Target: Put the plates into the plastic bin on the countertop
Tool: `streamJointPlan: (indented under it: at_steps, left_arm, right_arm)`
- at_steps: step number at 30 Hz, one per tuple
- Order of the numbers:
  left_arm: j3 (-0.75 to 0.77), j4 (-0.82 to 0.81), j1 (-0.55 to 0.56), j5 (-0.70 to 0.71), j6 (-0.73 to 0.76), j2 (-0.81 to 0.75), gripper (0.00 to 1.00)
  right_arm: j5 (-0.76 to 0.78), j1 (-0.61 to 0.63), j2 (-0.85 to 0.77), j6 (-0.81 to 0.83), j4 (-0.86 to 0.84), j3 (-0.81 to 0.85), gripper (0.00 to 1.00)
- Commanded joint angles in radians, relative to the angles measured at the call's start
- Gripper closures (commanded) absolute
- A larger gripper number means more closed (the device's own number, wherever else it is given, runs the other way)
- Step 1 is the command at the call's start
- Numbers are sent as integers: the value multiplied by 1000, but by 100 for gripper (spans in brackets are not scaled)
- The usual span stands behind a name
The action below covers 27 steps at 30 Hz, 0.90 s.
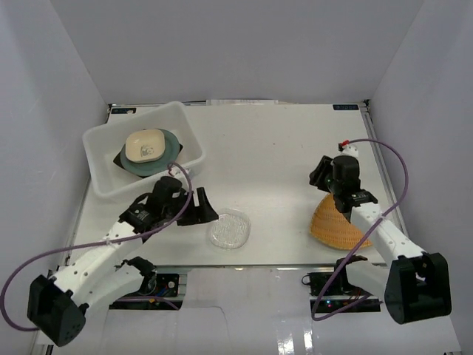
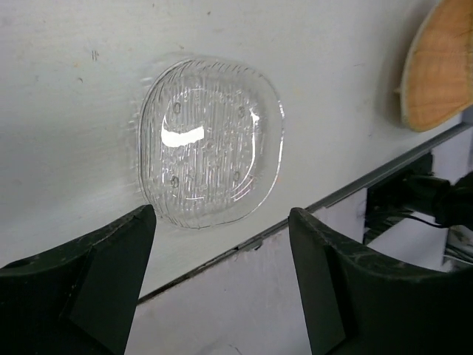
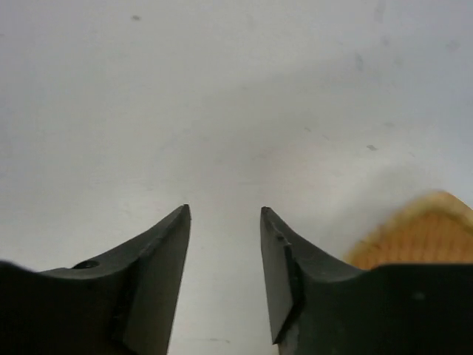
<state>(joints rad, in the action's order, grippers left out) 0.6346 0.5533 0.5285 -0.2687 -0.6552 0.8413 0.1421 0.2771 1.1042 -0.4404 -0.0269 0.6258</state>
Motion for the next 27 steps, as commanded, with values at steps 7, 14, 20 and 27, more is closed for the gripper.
streamJointPlan:
  at_steps: [7, 14, 20, 27]
  left_arm:
    - [-30, -157, 191, 385, -57, 265, 17]
    - [-78, -303, 194, 322, -35, 384, 26]
    - [-119, -404, 194, 293, -31, 446, 46]
    - [-139, -412, 194, 344, -27, 429, 100]
  right_arm:
    - [138, -130, -171, 31, 234, -75, 3]
    - [241, -133, -126, 2, 289, -90, 5]
    - [189, -131, -44, -32, 254, -130, 15]
    - [105, -20, 109, -86, 167, -123, 47]
